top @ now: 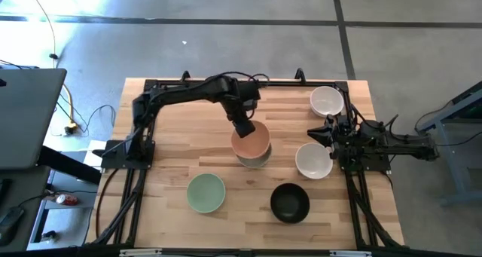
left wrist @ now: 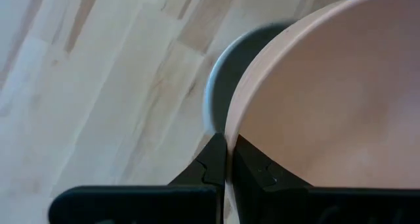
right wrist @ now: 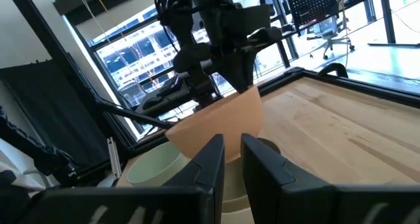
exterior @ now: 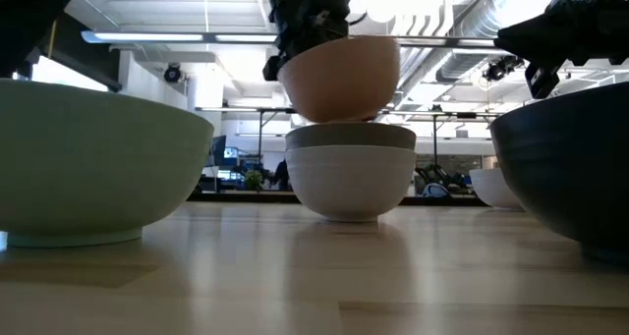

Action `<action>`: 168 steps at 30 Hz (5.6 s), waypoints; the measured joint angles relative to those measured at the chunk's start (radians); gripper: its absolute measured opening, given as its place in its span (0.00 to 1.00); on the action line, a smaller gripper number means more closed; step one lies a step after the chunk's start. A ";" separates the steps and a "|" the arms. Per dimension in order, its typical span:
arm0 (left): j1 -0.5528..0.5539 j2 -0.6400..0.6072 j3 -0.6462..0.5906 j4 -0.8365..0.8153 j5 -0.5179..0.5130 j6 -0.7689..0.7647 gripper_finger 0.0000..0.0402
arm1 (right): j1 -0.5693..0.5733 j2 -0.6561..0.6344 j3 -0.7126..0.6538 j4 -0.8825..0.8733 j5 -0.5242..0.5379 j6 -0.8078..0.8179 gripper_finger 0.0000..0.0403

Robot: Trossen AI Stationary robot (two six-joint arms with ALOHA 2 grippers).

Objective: Nest bowls inside each other
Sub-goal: Stack the orange bowl on the gray bowl, then stack the blue bowl on the orange bowl

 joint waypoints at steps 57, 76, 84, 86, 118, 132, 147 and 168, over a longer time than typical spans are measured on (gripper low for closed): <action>-0.050 0.264 0.282 -0.168 -0.040 0.104 0.00 | 0.000 0.000 0.000 -0.011 -0.039 0.011 0.11; -0.047 0.280 0.272 -0.163 -0.056 0.123 0.00 | 0.000 0.000 0.000 -0.010 -0.039 0.019 0.11; -0.047 0.280 0.271 -0.167 -0.073 0.123 0.06 | 0.000 0.000 0.000 -0.010 -0.039 0.019 0.11; -0.047 0.280 0.271 -0.167 -0.077 0.126 0.09 | 0.000 0.000 0.000 -0.010 -0.039 0.019 0.11; -0.024 0.282 0.271 -0.132 0.009 0.221 0.01 | 0.000 0.001 0.000 -0.022 -0.039 0.017 0.11; -0.068 0.342 0.271 -0.136 -0.007 0.208 0.12 | 0.000 0.001 0.000 -0.027 -0.055 0.038 0.11; -0.048 0.305 0.362 -0.175 -0.095 0.182 0.29 | 0.002 0.000 0.000 -0.031 -0.058 0.038 0.11; -0.068 0.086 0.363 0.131 -0.105 0.284 0.29 | 0.002 0.000 0.000 -0.046 -0.067 0.034 0.11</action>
